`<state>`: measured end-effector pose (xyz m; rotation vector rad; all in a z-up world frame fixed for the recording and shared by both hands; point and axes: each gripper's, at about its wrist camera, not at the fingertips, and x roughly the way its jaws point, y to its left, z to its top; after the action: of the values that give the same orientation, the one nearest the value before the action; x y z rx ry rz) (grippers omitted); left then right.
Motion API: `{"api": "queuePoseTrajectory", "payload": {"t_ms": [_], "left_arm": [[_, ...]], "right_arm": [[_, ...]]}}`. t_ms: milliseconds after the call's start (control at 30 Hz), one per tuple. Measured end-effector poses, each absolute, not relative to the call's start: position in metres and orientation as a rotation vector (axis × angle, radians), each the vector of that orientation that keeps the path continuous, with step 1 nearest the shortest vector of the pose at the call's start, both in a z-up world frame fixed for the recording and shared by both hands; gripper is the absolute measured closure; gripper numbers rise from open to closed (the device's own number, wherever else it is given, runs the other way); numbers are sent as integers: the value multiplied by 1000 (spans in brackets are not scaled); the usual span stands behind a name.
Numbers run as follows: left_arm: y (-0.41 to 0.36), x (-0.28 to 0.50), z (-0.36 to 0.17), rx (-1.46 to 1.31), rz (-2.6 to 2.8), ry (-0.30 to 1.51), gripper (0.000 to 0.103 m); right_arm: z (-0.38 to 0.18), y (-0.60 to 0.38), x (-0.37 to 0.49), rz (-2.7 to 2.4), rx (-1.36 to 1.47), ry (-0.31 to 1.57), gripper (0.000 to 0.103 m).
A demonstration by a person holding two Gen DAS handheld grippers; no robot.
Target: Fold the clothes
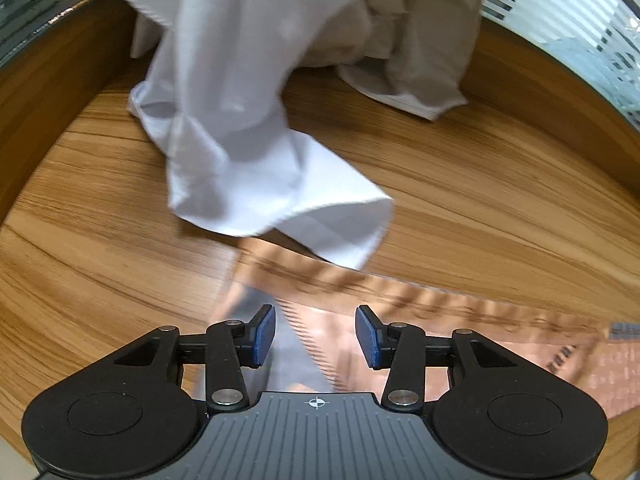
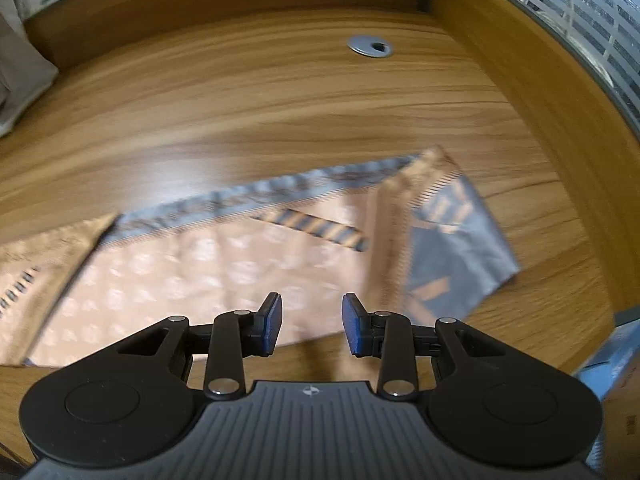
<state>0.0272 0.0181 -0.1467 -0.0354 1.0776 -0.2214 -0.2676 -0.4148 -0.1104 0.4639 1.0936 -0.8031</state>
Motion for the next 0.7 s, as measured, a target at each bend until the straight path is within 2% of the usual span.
{"api": "queuePoseTrajectory", "payload": {"t_ms": [100, 500, 533, 567, 667, 700], "left_arm": [[1, 19, -147, -42, -243, 1083, 50], [-40, -5, -144, -41, -262, 1082, 50], [-41, -5, -144, -39, -263, 1083, 50], [-41, -6, -144, -38, -263, 1085, 50], [-43, -8, -145, -34, -266, 1089, 50], [-43, -8, -146, -32, -267, 1091, 50]], "right_arm": [[-115, -424, -278, -791, 458, 1119, 65], [-128, -420, -293, -655, 449, 1189, 66], [-129, -420, -294, -642, 448, 1195, 70], [-131, -417, -294, -634, 436, 1206, 79], [-134, -416, -296, -637, 436, 1212, 98], [-134, -417, -297, -642, 446, 1207, 101]]}}
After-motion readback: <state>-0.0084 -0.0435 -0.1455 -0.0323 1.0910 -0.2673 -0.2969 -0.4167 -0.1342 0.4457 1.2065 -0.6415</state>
